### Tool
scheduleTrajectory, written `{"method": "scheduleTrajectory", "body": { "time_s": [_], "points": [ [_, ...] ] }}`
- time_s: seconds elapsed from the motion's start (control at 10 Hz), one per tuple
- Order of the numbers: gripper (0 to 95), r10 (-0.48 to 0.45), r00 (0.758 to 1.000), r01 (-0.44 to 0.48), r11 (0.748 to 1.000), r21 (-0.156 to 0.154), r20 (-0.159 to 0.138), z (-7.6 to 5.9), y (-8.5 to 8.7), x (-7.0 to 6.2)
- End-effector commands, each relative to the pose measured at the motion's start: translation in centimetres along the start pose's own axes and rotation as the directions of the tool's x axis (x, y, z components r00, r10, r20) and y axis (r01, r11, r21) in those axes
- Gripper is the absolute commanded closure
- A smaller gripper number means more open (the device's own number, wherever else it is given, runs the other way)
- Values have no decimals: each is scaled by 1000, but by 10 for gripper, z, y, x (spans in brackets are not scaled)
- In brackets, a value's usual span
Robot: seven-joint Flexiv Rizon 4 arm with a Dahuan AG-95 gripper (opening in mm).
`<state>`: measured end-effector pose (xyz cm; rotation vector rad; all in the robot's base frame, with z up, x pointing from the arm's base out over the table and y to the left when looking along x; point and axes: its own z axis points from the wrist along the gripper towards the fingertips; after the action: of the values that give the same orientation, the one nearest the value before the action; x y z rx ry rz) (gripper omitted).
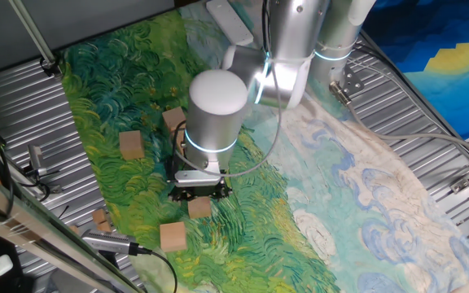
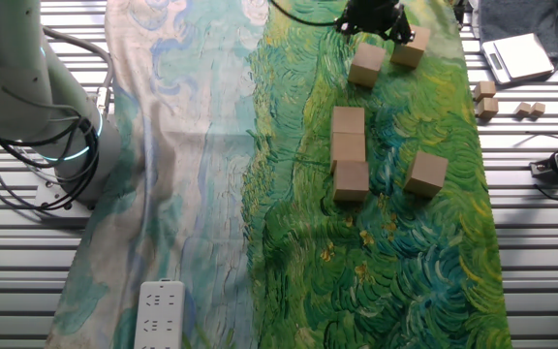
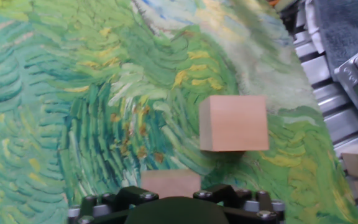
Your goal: Stack the blocks into a pyramid shape
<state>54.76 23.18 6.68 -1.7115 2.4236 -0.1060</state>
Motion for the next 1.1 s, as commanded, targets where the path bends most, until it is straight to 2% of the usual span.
{"method": "scheduleTrajectory", "body": {
  "time_s": [0.1, 0.3, 0.8, 1.0, 1.1],
  "points": [
    [0, 0, 1000, 0, 1000, 7, 7, 8, 0, -1],
    [0, -3, 1000, 2, 1000, 18, 12, 18, 0, 1],
    [0, -1, 1000, 0, 999, 42, 21, 30, 2, 4],
    [380, 16, 1000, -17, 998, 60, 23, 33, 2, 4],
    [380, 37, 999, -38, 997, 61, 21, 33, 2, 4]
  ]
}}
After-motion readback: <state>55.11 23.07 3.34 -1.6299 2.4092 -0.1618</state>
